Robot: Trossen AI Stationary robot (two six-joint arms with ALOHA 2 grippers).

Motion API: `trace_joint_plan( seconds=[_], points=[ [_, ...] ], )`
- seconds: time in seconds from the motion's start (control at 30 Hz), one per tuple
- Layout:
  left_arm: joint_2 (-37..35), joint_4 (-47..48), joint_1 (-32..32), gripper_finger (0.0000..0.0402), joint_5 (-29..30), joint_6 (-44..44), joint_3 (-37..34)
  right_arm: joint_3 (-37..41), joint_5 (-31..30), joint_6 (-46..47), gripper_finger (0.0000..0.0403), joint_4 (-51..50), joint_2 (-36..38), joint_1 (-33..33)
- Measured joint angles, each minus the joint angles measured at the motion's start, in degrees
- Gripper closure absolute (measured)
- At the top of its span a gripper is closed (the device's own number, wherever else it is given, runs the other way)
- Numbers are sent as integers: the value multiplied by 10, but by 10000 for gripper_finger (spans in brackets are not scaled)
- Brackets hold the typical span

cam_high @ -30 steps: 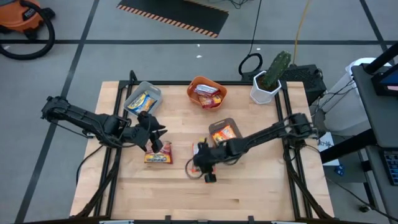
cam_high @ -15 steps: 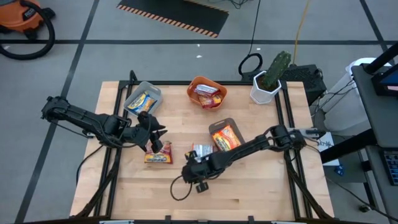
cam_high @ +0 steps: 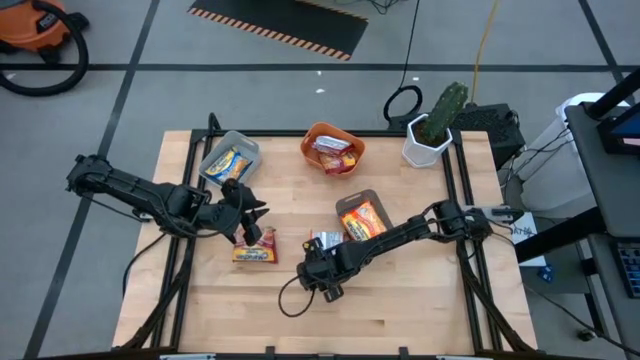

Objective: Sort Maruchan noodles
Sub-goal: Put the orange noodle pack into the black bin

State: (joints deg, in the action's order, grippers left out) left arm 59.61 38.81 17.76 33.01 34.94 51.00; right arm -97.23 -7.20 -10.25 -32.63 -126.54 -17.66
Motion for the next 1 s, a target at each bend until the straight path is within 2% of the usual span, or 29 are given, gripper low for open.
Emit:
trace_joint_plan(
  seconds=[0.27,0.47,0.67,0.87,1.0],
  points=[
    [0,-1,0,309,0,3,0,15,6,-33,247,11,2,12],
    [0,-1,9,309,0,14,0,16,44,-72,315,11,3,18],
    [0,-1,19,309,4,16,0,17,40,-89,389,0,20,20],
    [0,-5,19,309,16,13,0,17,40,-92,398,9,61,21],
    [0,-42,19,309,24,3,-5,17,39,-83,401,5,90,15]
  ],
)
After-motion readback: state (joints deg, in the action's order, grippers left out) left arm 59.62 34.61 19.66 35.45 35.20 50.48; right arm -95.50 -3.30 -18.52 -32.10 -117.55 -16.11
